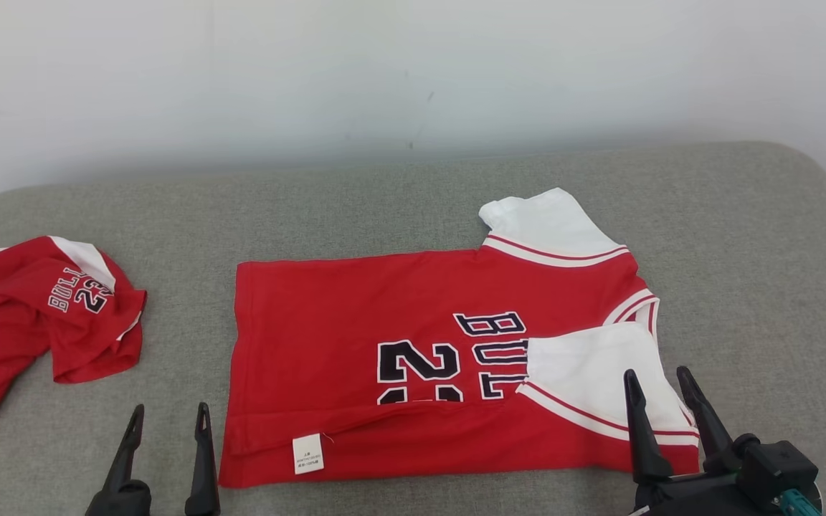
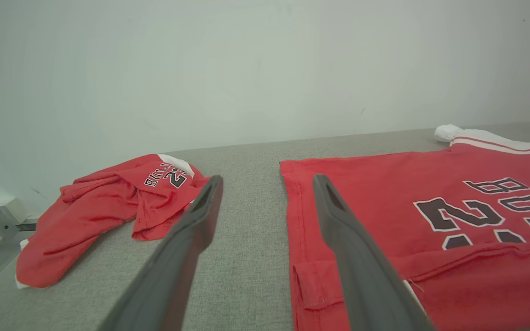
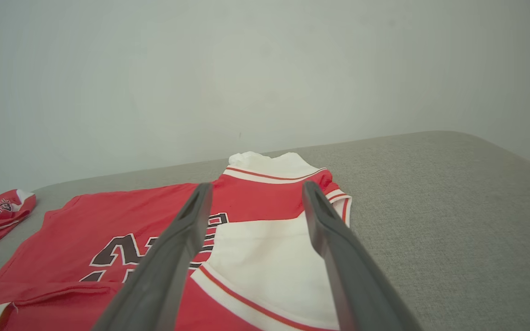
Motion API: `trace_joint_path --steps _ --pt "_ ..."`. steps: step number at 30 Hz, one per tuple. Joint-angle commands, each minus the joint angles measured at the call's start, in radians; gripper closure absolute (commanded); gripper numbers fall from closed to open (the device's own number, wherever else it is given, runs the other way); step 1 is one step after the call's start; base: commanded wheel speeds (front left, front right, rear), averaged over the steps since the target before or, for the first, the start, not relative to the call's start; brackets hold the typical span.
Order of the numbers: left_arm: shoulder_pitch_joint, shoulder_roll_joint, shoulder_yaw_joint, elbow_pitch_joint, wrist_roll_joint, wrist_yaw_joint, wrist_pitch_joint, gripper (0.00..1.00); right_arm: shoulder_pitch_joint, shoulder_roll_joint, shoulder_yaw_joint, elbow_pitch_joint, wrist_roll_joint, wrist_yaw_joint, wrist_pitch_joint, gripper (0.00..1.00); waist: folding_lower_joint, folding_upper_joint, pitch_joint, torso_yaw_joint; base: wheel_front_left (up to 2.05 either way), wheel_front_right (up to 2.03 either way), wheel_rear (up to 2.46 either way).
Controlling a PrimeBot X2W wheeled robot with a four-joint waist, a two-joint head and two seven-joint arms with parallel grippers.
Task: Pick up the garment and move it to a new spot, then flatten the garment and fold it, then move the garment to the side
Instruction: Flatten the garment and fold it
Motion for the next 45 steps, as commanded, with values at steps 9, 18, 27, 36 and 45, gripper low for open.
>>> trace_joint_path --steps 9,18,27,36,45 --pt "0.01 -0.014 0.048 0.011 0.016 -0.016 -0.003 0.0 0.009 0.015 0.002 0.013 -0.032 0.001 -0.008 0.0 0.0 0.0 0.004 0.004 0.0 0.0 0.0" --pt "-0.004 -0.008 0.075 -0.02 0.009 -0.033 -0.003 0.0 -0.002 0.012 -0.013 -0.028 -0.047 0.001 -0.009 0.0 0.0 0.0 0.008 -0.004 0.0 0.0 0.0" --pt "-0.119 0.024 0.101 -0.032 -0.066 -0.089 0.055 0.0 -0.128 -0.061 0.042 -0.015 -0.015 0.001 0.051 0.0 0.0 0.0 0.093 -0.044 0.0 0.0 0.0" --pt "-0.413 0.101 0.088 0.077 -0.141 -0.205 0.223 0.0 -0.451 -0.154 0.118 0.105 0.059 0.001 0.122 0.0 0.0 0.0 0.254 -0.091 0.0 0.0 0.0" --pt "-0.658 0.129 0.055 0.261 -0.272 -0.258 0.446 0.0 -0.754 -0.161 0.217 0.352 0.12 0.001 0.101 0.0 0.0 0.0 0.361 -0.123 0.0 0.0 0.0"
